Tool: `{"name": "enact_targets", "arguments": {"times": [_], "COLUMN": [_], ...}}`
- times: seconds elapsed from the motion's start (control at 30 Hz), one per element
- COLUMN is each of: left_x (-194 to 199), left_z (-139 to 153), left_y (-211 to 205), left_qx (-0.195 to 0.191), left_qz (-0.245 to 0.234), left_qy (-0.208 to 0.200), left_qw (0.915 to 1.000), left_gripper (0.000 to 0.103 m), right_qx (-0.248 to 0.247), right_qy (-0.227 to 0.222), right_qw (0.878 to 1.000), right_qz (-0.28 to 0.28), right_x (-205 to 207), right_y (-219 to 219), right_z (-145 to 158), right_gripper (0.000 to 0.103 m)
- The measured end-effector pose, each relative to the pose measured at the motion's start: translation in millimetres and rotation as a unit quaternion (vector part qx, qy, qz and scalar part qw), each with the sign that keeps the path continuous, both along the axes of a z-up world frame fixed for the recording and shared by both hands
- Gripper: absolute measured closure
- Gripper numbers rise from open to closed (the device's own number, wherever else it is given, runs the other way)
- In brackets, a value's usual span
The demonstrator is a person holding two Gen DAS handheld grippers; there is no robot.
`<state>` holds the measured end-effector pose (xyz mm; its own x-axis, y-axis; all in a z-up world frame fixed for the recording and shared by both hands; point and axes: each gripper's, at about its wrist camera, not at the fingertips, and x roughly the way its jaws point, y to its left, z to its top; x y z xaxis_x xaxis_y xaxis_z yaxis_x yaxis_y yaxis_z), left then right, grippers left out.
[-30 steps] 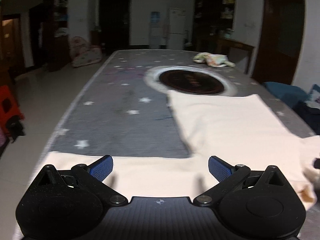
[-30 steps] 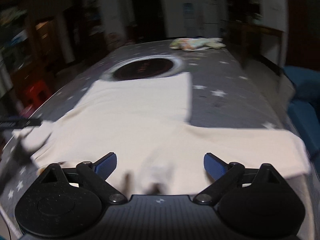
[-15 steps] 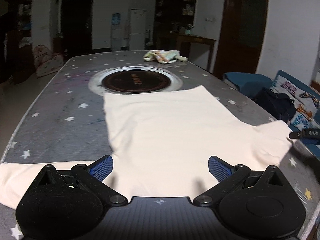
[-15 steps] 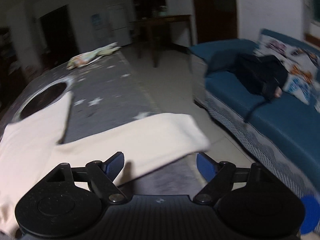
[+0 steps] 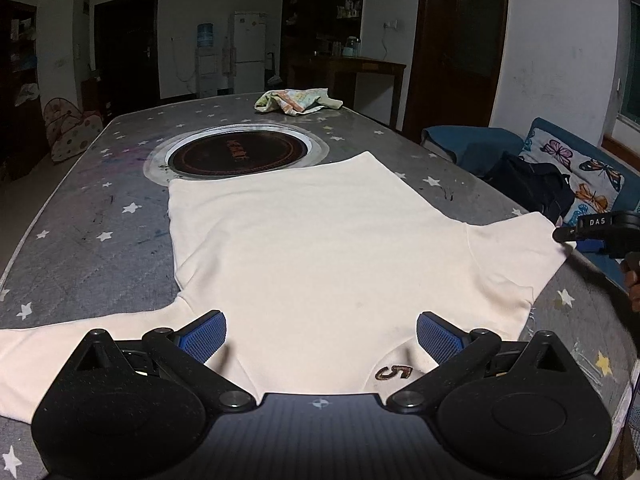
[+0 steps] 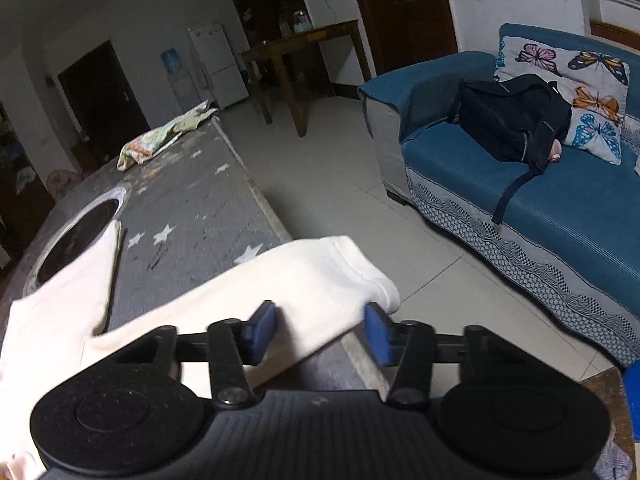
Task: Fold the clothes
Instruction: 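Grasp the sweatshirt hem with the right gripper and lift it, then carry the lifted sweatshirt side with the right gripper over the body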
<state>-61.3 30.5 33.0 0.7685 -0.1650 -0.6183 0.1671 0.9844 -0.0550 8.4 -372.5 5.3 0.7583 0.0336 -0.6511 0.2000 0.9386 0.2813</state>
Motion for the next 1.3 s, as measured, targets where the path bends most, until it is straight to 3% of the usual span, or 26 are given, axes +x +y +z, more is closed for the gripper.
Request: {"name": "enact_targets", "arguments": {"times": [0.07,0.2,0.27,0.57,0.83,0.9,1.0,1.13,1.2,1.3], "left_x": [0.2,-0.4,-0.4,-5.6,-12.8,-13.8,-16.3,-14.2,-12.5,-11.5], "left_z": [-0.3,1.2,2.3,-0.8,-6.3,-6.1,-4.2,-3.9,-4.2,-5.1], "left_y": [0.0,-3.7,-7.4,-38.7,-55.6,-54.4,-51.0,-46.6,-46.6,-49.0], "left_qx": [-0.001,-0.001,-0.001,0.000,0.005,0.002,0.002,0.000,-0.002,-0.001], "left_qz": [0.001,-0.007,-0.015,-0.084,-0.124,-0.122,-0.119,-0.112,-0.110,-0.114], "left_qy": [0.001,-0.001,-0.003,-0.007,-0.003,-0.003,-0.007,-0.006,-0.004,-0.002], "left_qw": [1.0000,1.0000,0.9999,0.9965,0.9923,0.9925,0.9928,0.9936,0.9939,0.9935], "left_gripper": [0.000,0.000,0.000,0.000,0.000,0.000,0.000,0.000,0.000,0.000], "right_qx": [-0.007,-0.016,-0.011,0.008,0.019,0.009,0.000,-0.015,-0.036,-0.072], "right_qy": [-0.008,-0.016,-0.027,-0.099,-0.170,-0.176,-0.144,-0.088,-0.064,-0.034], "right_qw": [1.000,1.000,1.000,0.993,0.968,0.967,0.975,0.988,0.992,0.995], "right_qz": [-0.005,-0.011,-0.013,0.066,0.182,0.186,0.167,0.130,0.106,0.062], "right_x": [-2.0,-5.1,-7.5,-15.0,-12.3,-9.6,-1.5,3.2,2.7,0.6], "right_y": [-0.6,-1.2,-2.8,27.1,84.9,96.2,96.4,83.6,74.6,59.7], "right_z": [1.8,5.5,10.5,58.9,114.1,119.5,107.6,76.3,59.0,34.2], "right_gripper": [0.077,0.086,0.099,0.100,0.100,0.099,0.095,0.067,0.067,0.057]}}
